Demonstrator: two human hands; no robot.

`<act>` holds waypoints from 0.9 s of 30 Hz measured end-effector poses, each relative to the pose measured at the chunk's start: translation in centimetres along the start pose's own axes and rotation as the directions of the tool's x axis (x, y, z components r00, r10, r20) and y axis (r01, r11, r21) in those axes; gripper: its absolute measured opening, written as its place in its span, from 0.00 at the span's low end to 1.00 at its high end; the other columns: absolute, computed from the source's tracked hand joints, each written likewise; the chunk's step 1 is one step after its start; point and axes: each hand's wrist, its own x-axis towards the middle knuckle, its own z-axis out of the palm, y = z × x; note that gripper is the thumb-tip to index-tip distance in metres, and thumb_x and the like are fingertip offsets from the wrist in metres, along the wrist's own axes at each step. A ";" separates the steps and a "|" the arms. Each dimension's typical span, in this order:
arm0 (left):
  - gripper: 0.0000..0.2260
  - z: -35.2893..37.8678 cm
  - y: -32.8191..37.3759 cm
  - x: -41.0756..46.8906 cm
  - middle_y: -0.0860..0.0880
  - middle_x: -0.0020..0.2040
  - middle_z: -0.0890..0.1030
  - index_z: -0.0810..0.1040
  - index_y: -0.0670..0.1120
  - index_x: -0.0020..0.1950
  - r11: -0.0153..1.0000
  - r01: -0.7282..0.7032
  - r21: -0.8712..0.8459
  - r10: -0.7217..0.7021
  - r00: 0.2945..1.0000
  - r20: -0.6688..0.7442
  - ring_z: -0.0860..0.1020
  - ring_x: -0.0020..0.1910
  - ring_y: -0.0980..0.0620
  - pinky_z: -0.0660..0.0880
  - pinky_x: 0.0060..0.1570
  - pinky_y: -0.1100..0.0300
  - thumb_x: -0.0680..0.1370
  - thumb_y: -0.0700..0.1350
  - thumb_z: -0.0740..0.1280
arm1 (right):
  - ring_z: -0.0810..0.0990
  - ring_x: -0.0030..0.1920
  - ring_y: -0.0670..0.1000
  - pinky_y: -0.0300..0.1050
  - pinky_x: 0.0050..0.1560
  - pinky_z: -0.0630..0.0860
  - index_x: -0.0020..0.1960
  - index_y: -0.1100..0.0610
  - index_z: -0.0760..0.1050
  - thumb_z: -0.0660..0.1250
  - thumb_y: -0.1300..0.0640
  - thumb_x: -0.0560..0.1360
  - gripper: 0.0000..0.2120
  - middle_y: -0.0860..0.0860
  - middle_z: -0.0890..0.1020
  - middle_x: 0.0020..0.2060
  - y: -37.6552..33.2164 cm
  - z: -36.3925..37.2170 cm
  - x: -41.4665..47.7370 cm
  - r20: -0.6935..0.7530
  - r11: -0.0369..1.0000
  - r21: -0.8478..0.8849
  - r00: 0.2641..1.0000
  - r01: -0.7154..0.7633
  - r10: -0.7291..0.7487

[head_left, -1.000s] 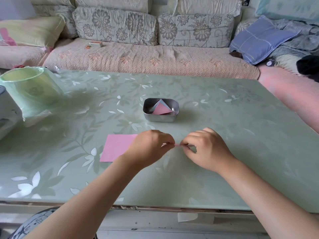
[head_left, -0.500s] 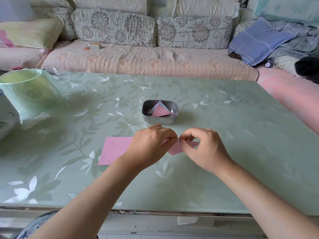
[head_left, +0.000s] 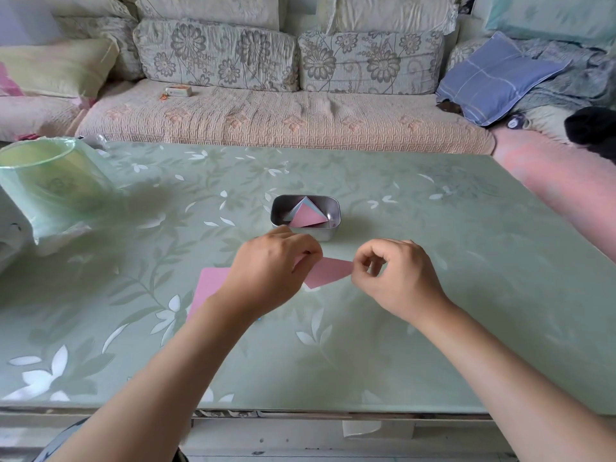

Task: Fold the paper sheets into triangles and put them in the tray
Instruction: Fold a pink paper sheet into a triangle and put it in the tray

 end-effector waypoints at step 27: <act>0.15 0.4 0.6 -0.2 0.55 0.33 0.81 0.84 0.52 0.41 0.985 -0.171 -0.029 0.171 0.985 -0.028 0.78 0.36 0.51 0.71 0.33 0.60 0.79 0.55 0.61 | 0.76 0.33 0.49 0.53 0.43 0.71 0.39 0.52 0.81 0.72 0.56 0.76 0.07 0.45 0.78 0.31 -0.1 1.4 0.0 -0.014 0.964 -0.063 0.965 0.259 -0.260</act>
